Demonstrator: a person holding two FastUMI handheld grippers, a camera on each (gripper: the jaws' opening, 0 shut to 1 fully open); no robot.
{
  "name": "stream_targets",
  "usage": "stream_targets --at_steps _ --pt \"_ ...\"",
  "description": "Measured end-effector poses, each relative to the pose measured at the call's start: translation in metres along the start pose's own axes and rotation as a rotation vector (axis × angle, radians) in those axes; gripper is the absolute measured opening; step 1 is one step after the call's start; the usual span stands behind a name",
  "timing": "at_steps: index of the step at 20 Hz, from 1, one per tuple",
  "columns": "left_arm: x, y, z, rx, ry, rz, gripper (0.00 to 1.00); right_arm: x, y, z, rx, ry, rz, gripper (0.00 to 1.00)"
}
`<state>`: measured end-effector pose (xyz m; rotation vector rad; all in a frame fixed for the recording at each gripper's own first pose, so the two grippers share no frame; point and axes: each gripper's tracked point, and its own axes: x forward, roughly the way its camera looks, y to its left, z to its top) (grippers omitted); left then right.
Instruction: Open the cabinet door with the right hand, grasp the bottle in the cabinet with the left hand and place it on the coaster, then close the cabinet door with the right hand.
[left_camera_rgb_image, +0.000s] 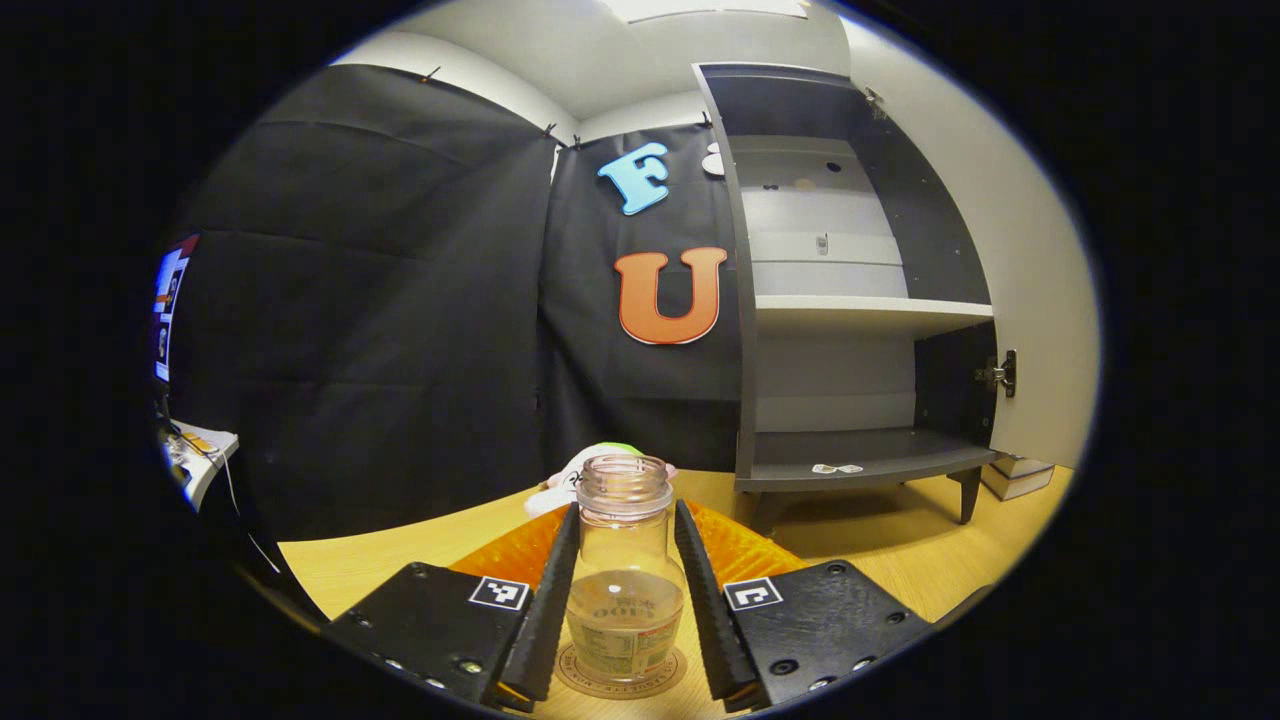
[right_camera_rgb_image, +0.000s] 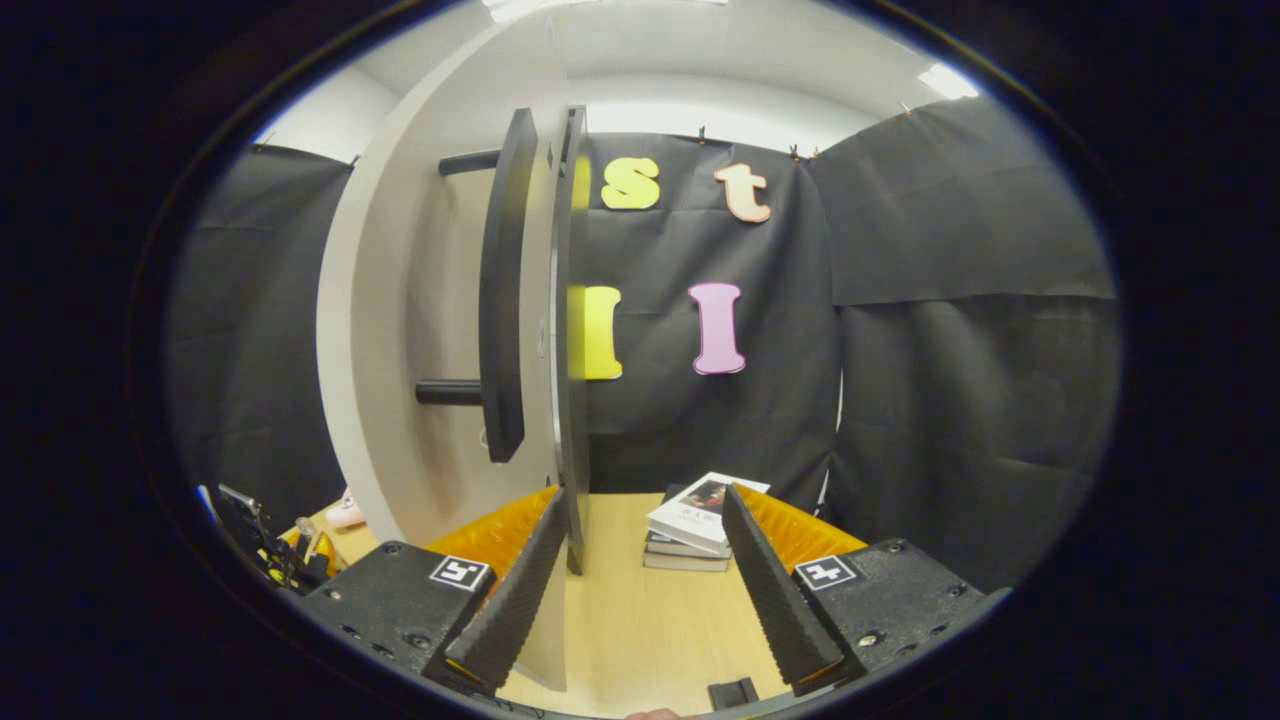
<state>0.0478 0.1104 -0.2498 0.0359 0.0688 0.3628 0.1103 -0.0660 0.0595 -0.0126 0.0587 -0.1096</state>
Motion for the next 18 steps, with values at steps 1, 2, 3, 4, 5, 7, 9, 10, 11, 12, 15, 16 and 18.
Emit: stream_targets --at_steps 1,2,3,4,5,7,9,10,11,12,15,16,18 --pt "0.0 0.002 0.0 -0.004 0.007 -0.001 0.58 0.001 0.0 0.0 0.0 -0.002 0.001 0.96" --pt "-0.001 0.001 0.0 -0.007 0.014 -0.008 0.67 0.001 0.0 0.0 -0.001 -0.004 0.001 0.95" --pt "-0.003 0.001 0.003 -0.011 0.013 -0.015 0.76 0.001 0.0 0.0 -0.001 -0.007 0.002 0.95" --pt "-0.005 0.001 0.009 -0.011 0.007 -0.02 0.85 0.0 0.0 0.001 0.001 -0.009 0.005 0.96" --pt "-0.006 0.004 0.014 -0.011 -0.002 -0.019 0.89 0.001 0.0 0.0 0.003 -0.009 0.007 0.96" --pt "-0.009 0.006 0.029 -0.014 -0.021 -0.021 0.94 0.002 0.0 -0.001 0.01 -0.014 0.013 0.96" --pt "-0.013 0.006 0.042 -0.01 -0.023 -0.026 0.94 0.001 0.001 -0.004 0.017 -0.014 0.021 0.96" --pt "-0.016 0.005 0.048 -0.003 -0.025 -0.032 0.95 0.0 0.002 -0.004 0.02 -0.017 0.027 0.96" --pt "-0.018 0.003 0.056 0.008 -0.028 -0.045 0.95 -0.002 0.003 -0.004 0.021 -0.024 0.035 0.96" --pt "-0.02 0.0 0.06 0.031 -0.017 -0.063 0.95 -0.005 0.003 -0.004 0.019 -0.033 0.04 0.96" --pt "-0.03 -0.006 0.082 0.078 0.001 -0.095 0.95 -0.011 -0.005 -0.023 0.01 -0.028 0.022 0.96" --pt "-0.034 -0.01 0.09 0.081 -0.002 -0.106 0.95 -0.012 -0.007 -0.031 0.013 -0.018 0.021 0.96" --pt "-0.041 -0.016 0.11 0.093 -0.002 -0.119 0.95 -0.014 -0.011 -0.042 0.023 -0.006 0.021 0.96"
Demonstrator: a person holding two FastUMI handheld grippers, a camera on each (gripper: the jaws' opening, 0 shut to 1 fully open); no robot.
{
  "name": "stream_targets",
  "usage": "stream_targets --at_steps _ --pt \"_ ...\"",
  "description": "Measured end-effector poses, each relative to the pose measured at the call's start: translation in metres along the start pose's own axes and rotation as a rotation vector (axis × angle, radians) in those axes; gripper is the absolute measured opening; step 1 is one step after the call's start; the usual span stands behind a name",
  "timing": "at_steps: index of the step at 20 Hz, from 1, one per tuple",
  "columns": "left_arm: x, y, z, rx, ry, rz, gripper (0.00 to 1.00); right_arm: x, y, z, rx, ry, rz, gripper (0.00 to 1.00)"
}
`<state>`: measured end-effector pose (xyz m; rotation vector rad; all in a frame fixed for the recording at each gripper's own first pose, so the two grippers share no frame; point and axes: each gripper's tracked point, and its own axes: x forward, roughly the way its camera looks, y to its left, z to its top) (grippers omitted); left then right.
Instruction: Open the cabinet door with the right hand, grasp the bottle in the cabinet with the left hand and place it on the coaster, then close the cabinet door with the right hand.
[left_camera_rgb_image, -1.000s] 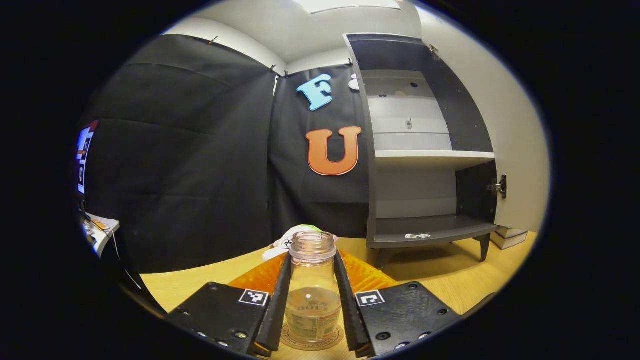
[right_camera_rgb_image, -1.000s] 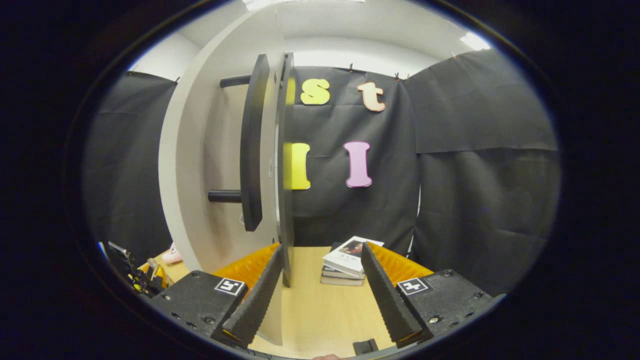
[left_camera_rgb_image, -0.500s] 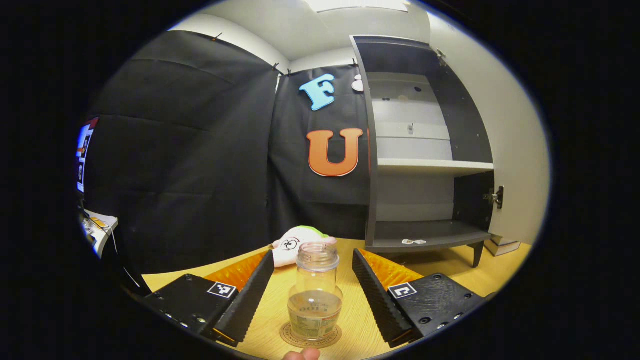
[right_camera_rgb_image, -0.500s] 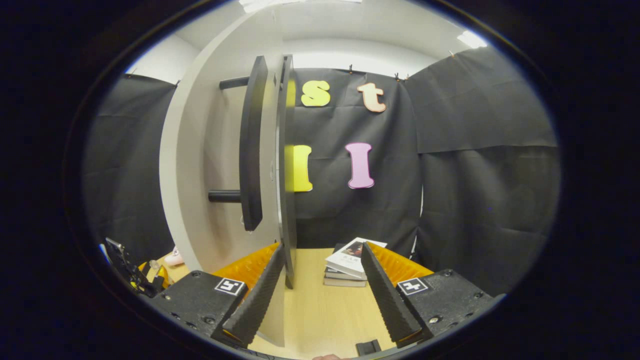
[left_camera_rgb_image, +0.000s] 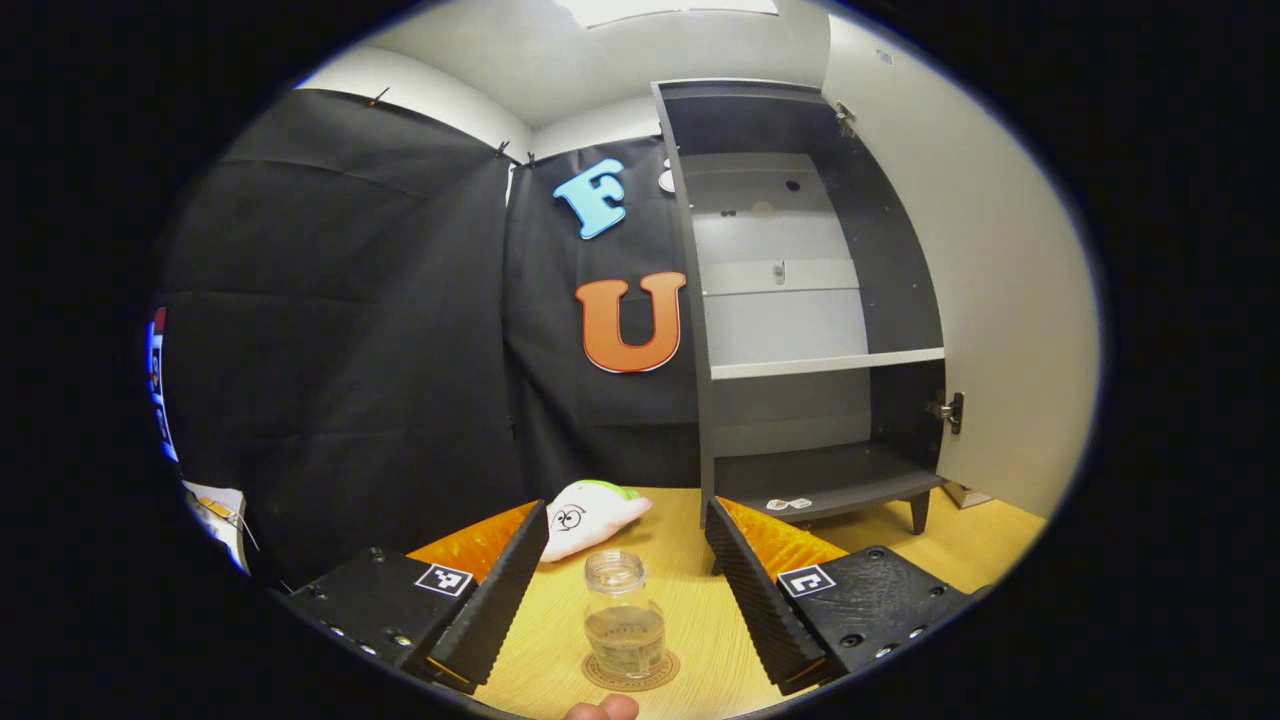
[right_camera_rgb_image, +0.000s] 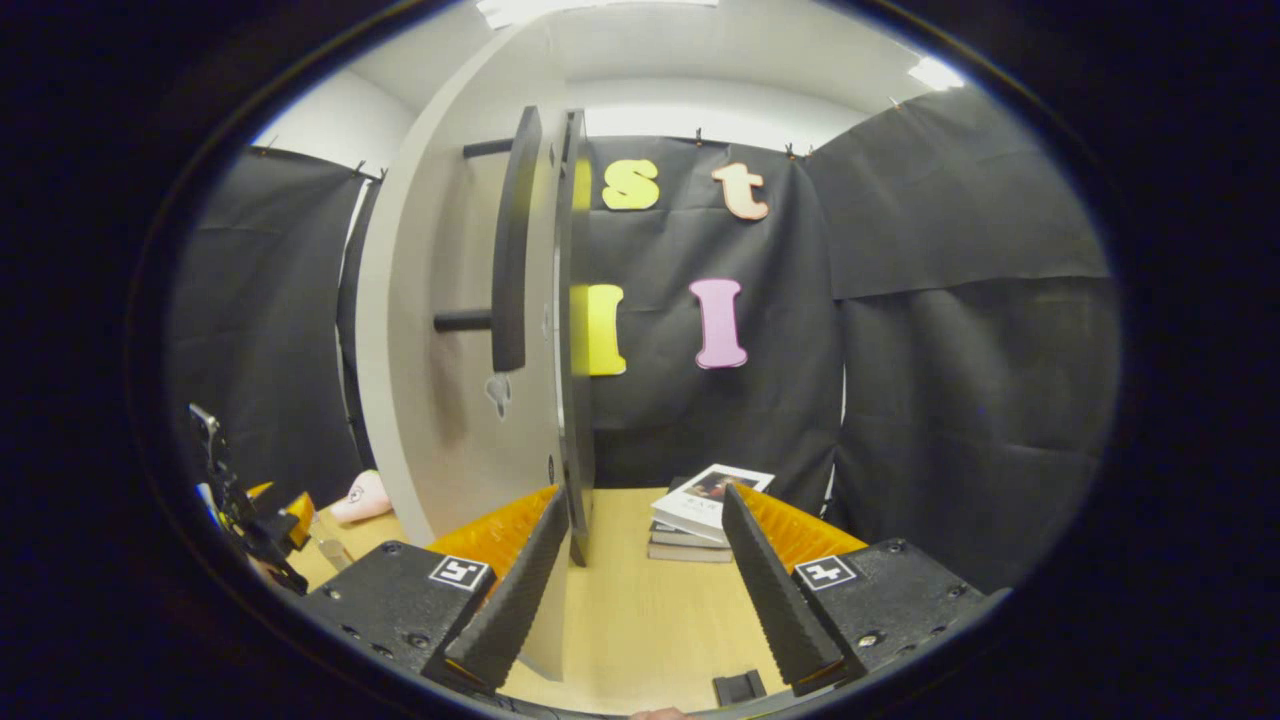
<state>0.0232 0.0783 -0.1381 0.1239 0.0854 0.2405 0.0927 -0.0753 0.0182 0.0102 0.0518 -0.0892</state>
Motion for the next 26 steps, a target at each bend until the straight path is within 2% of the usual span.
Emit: stream_targets --at_steps 4,7,9,12,16,20,26 --pt "-0.015 -0.016 0.028 0.002 -0.013 -0.03 0.95 -0.007 -0.016 -0.005 0.037 0.006 0.009 0.96" --pt "-0.021 -0.029 0.041 -0.007 0.003 -0.052 0.95 -0.005 -0.031 0.018 0.04 -0.045 -0.007 0.96" --pt "-0.022 -0.025 0.057 0.019 0.006 -0.021 0.95 0.001 -0.04 0.031 0.046 -0.069 -0.023 0.96" --pt "-0.018 -0.034 0.08 0.014 0.005 -0.038 0.96 0.008 -0.041 0.061 0.054 -0.125 -0.003 0.96" --pt "-0.018 -0.039 0.1 -0.018 -0.001 -0.064 0.96 0.019 -0.035 0.087 0.06 -0.158 0.018 0.96" --pt "-0.02 -0.042 0.104 -0.007 -0.011 -0.078 0.96 0.023 -0.006 0.109 0.051 -0.195 0.089 0.96" --pt "-0.026 -0.045 0.1 -0.014 -0.014 -0.109 0.96 0.021 -0.006 0.111 0.01 -0.197 0.051 0.93"
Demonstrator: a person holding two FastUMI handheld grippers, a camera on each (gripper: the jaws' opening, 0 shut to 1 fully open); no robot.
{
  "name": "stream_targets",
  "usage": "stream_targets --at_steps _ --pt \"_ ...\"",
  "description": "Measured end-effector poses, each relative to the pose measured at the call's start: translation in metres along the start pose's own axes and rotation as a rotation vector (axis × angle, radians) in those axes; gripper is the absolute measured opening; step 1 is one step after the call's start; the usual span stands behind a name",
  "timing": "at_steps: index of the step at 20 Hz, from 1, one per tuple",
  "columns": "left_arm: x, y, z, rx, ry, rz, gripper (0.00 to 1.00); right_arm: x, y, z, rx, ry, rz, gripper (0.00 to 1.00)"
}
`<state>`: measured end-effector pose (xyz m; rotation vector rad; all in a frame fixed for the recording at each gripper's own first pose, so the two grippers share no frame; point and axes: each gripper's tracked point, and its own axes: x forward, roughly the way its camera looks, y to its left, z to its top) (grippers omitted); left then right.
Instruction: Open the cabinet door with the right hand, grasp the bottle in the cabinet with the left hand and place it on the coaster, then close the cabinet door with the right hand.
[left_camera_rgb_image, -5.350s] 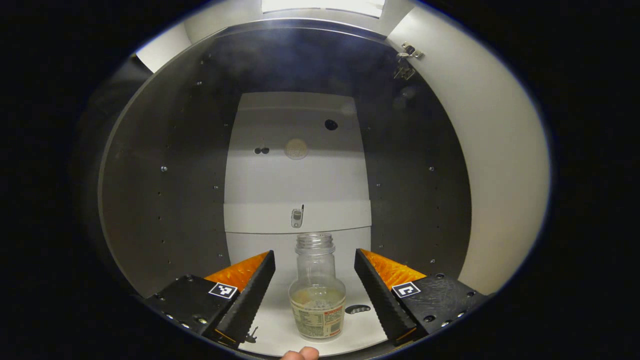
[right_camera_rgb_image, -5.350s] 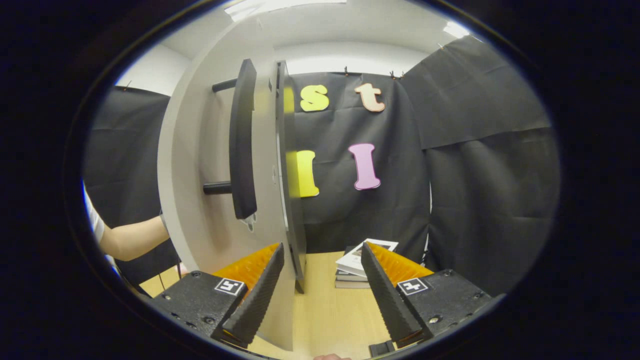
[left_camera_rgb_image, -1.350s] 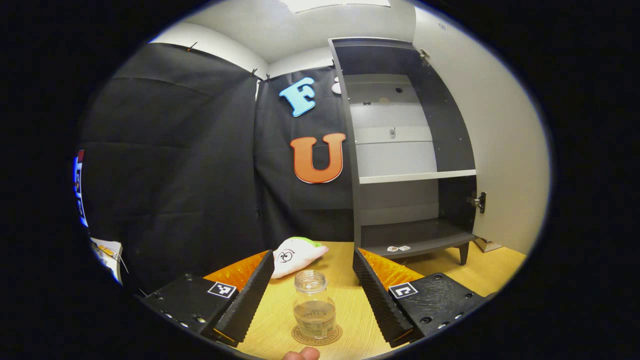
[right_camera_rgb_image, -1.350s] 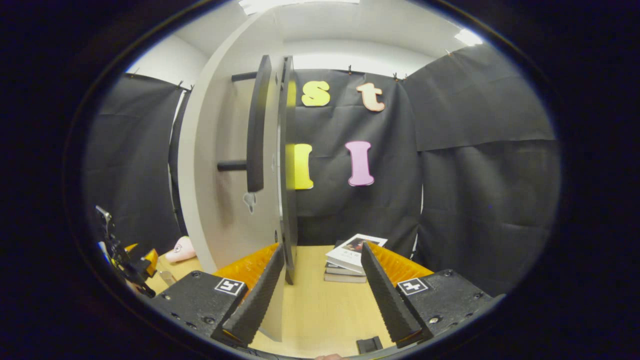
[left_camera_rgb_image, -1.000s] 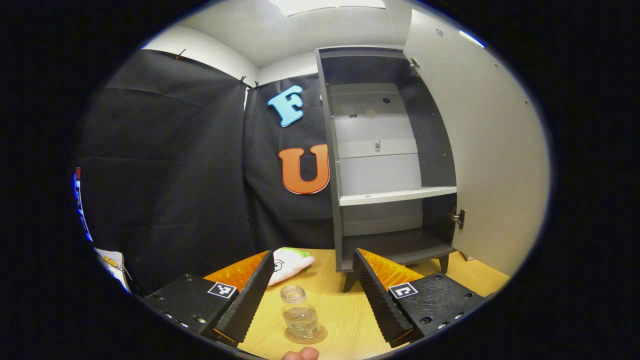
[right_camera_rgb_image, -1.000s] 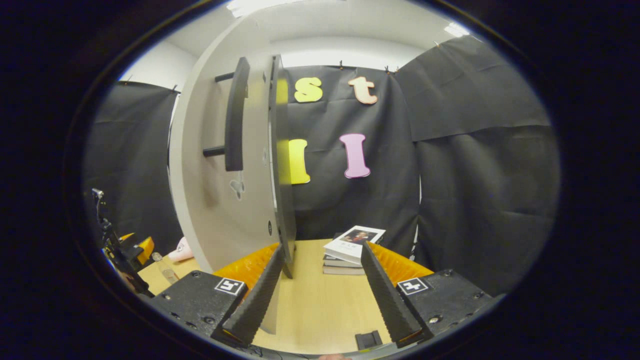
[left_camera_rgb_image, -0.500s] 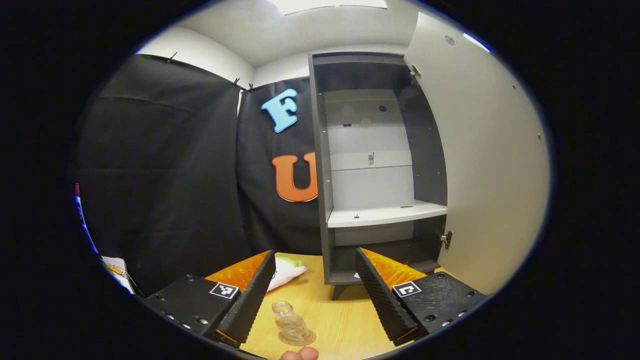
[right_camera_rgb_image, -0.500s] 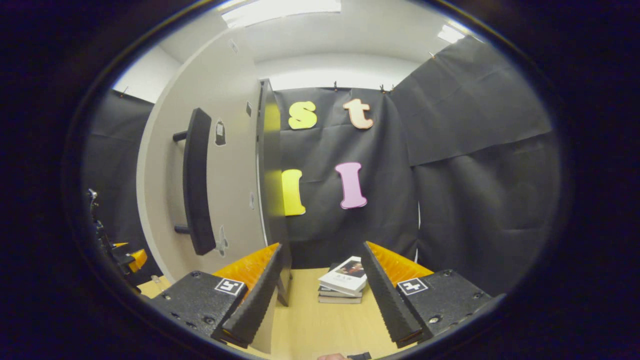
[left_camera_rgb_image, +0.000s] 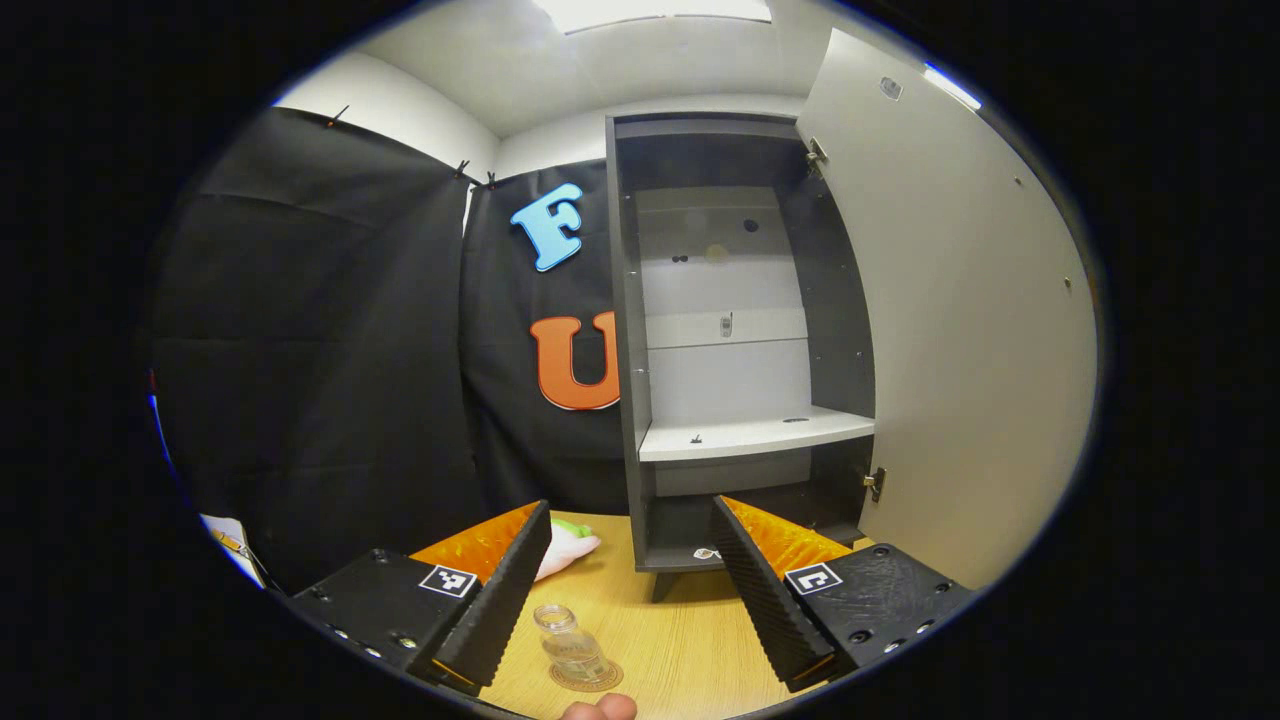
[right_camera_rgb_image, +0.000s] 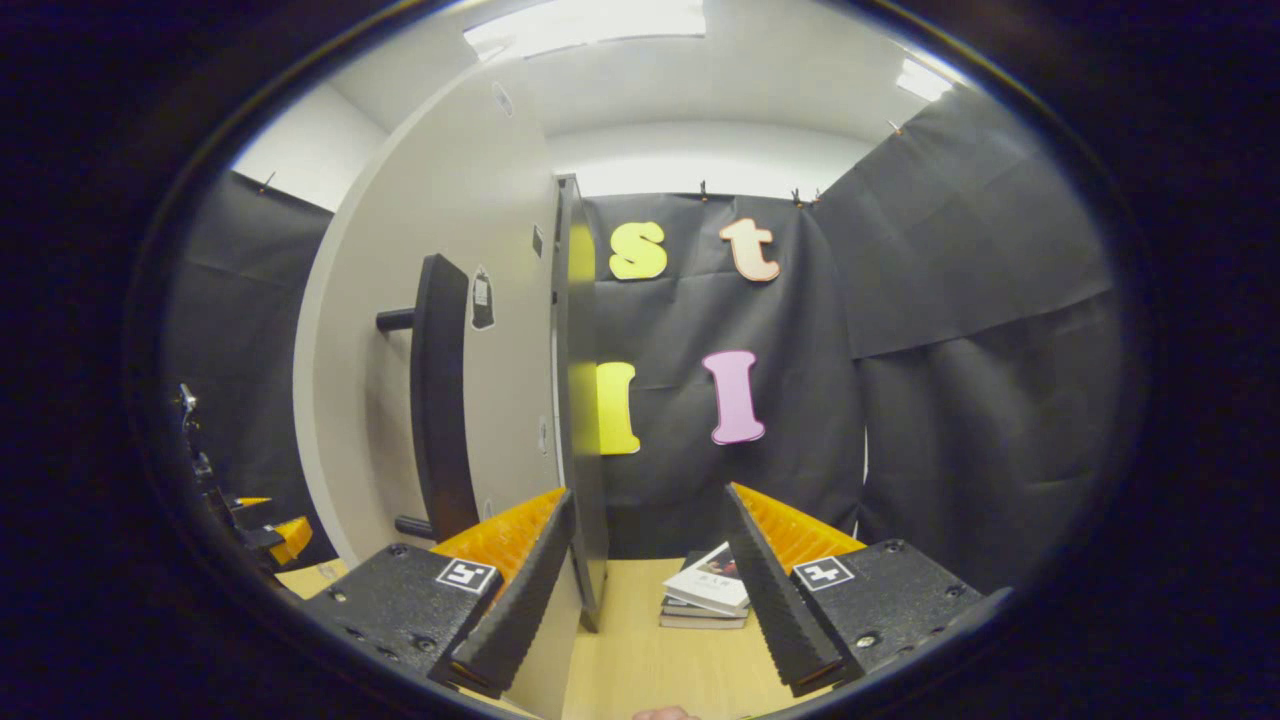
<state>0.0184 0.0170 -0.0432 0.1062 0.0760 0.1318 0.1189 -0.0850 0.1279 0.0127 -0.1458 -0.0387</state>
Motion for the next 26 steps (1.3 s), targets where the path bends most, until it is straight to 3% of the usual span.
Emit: stream_targets --at_steps 3,4,6,21,22,23,26 --pt "0.0 0.002 -0.004 -0.007 0.003 -0.007 0.96 -0.002 0.02 0.008 -0.002 -0.032 0.061 0.92" --pt "-0.002 0.004 -0.002 -0.005 -0.003 -0.005 0.96 -0.005 0.031 0.014 -0.007 -0.046 0.088 0.88" --pt "-0.004 0.008 -0.003 0.0 -0.006 -0.007 0.96 -0.011 0.043 0.019 -0.025 -0.07 0.107 0.92" --pt "-0.012 0.037 -0.009 -0.005 -0.015 -0.064 0.96 0.006 0.159 0.007 0.01 -0.037 0.265 0.92" --pt "-0.012 0.037 -0.009 -0.003 -0.017 -0.07 1.0 0.009 0.167 0.006 0.01 -0.034 0.277 0.93" --pt "-0.011 0.038 -0.008 -0.002 -0.019 -0.074 0.96 0.012 0.175 0.006 0.008 -0.033 0.288 0.92" --pt "-0.008 0.041 -0.009 -0.007 -0.019 -0.083 0.96 0.022 0.202 0.004 -0.014 -0.03 0.319 0.92"
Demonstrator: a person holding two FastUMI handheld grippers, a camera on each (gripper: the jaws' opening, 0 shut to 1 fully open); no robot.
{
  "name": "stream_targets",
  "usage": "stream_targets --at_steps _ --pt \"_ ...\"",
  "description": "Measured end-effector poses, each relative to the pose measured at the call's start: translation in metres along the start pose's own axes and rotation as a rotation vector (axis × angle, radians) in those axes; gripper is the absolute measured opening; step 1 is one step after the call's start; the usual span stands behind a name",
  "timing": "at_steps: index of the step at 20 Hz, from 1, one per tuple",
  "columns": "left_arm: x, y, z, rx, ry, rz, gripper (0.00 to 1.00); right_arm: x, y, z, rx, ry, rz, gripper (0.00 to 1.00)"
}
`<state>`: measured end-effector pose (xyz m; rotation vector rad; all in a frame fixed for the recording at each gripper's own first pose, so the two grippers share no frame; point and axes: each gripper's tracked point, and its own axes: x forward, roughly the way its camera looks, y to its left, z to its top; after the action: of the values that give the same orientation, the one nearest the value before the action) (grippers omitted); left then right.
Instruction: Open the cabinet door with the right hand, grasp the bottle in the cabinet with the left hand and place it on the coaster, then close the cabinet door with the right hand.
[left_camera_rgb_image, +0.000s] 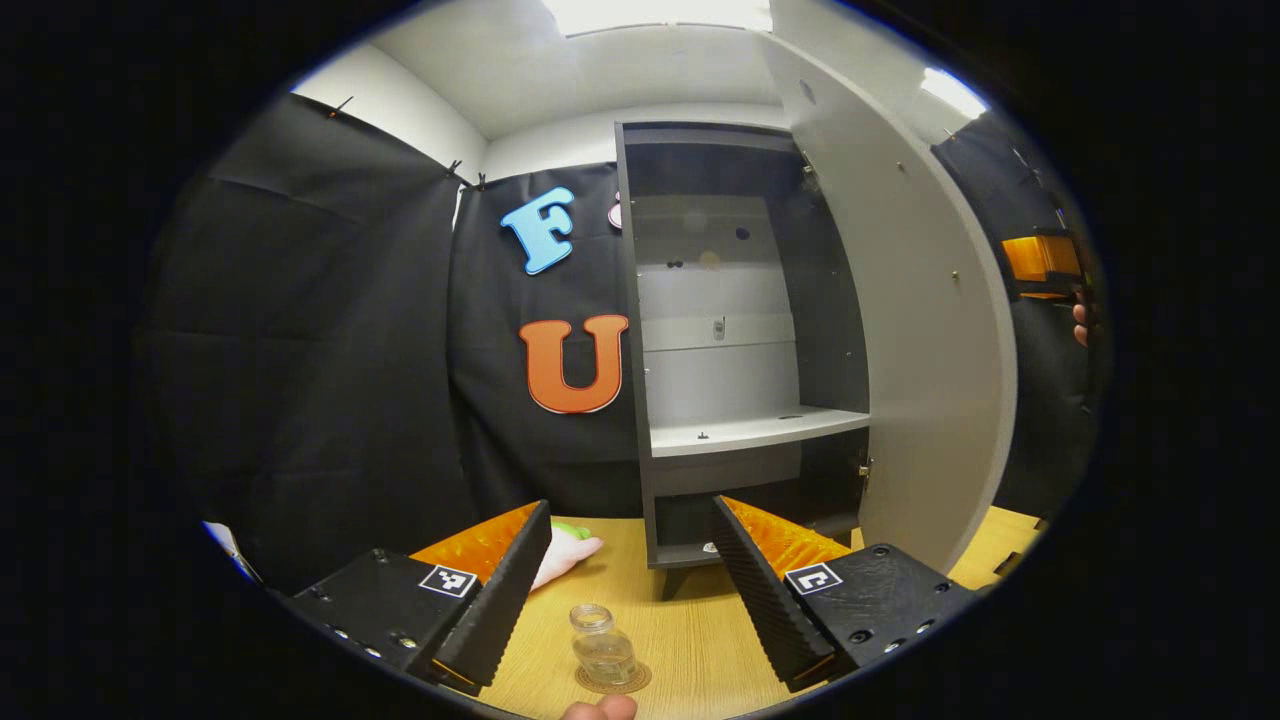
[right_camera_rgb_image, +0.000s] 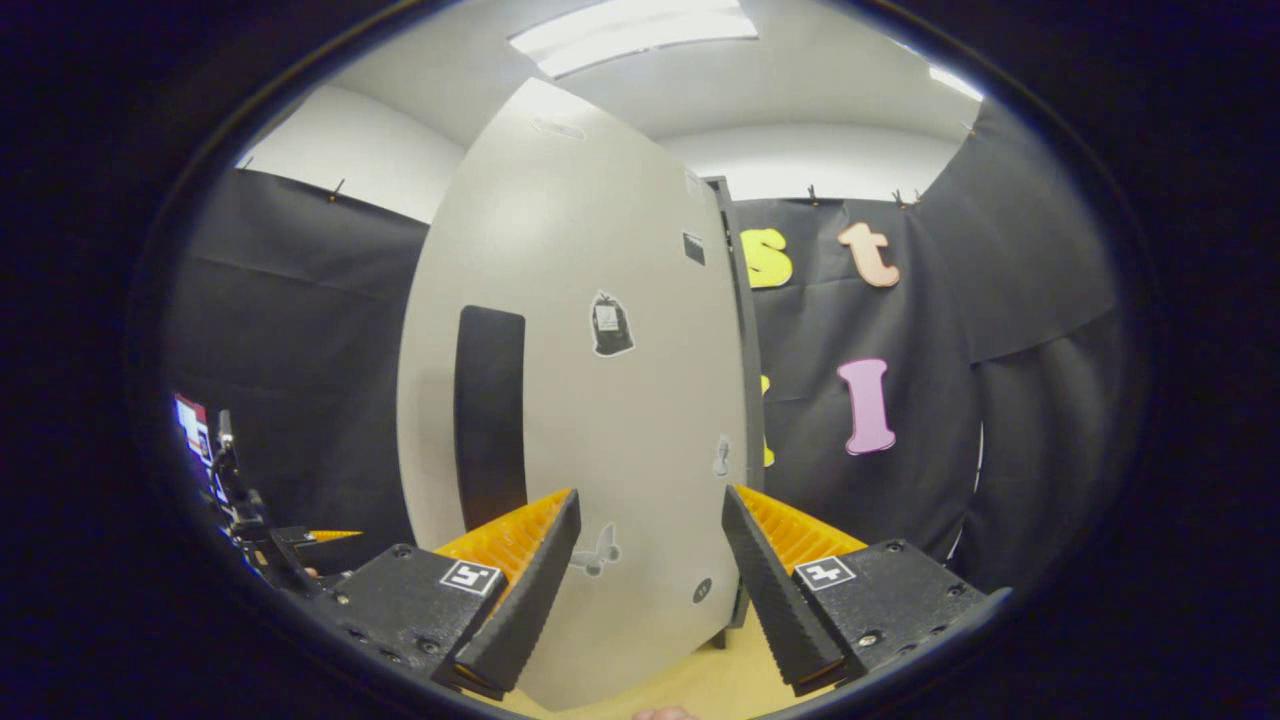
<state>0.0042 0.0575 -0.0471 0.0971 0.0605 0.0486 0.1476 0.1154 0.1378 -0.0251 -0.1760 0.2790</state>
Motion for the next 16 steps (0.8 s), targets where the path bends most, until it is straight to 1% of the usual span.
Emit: stream_targets --at_steps 3,6,7,9,11,12,13,14,16 --pt "0.002 0.002 -0.004 0.002 0.006 -0.016 0.96 0.025 0.025 -0.004 -0.021 0.011 0.045 0.93" --pt "0.006 0.008 -0.008 -0.003 0.007 -0.02 0.96 0.057 0.05 -0.01 -0.005 0.027 0.094 0.93" --pt "0.009 0.008 -0.009 -0.007 0.005 -0.023 0.96 0.068 0.055 -0.012 0.002 0.027 0.115 0.94" --pt "0.01 0.012 -0.009 -0.005 0.001 -0.022 0.96 0.09 0.078 -0.006 -0.005 0.008 0.145 0.94" --pt "0.011 0.016 -0.009 -0.011 0.002 -0.024 0.96 0.109 0.098 -0.007 -0.041 -0.002 0.146 0.94" --pt "0.012 0.018 -0.011 -0.014 0.005 -0.021 1.0 0.121 0.105 -0.008 -0.065 0.0 0.126 0.92" --pt "0.014 0.021 -0.012 -0.016 0.01 -0.015 0.96 0.129 0.109 -0.009 -0.087 -0.001 0.104 0.94" --pt "0.015 0.023 -0.014 -0.02 0.013 -0.009 0.96 0.134 0.112 -0.009 -0.096 -0.006 0.086 0.94" --pt "0.017 0.03 -0.016 -0.027 0.021 0.002 0.96 0.144 0.113 -0.013 -0.084 -0.004 0.072 0.94"
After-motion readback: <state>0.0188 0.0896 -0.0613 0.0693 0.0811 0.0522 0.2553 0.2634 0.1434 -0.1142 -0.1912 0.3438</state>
